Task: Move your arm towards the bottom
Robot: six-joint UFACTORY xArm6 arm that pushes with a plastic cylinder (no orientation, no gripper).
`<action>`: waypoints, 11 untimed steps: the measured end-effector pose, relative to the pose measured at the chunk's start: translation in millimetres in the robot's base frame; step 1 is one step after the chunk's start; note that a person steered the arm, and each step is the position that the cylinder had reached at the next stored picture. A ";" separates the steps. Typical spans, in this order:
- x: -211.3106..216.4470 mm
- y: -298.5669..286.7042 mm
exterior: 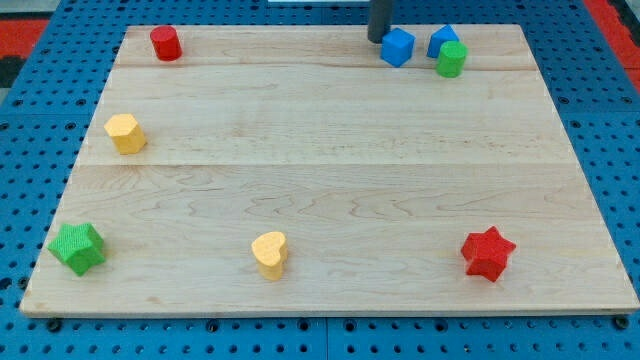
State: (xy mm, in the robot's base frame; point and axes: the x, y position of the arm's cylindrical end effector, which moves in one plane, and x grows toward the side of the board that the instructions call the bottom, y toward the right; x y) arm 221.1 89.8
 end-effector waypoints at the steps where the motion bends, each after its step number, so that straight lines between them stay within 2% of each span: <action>1: 3.1 2.8; 3: 33.6 31.2; 4: 105.0 -11.5; 5: 199.5 -31.0; 7: 347.7 -93.8; 8: 369.4 -117.8; 9: 396.7 -168.1; 11: 391.6 -366.4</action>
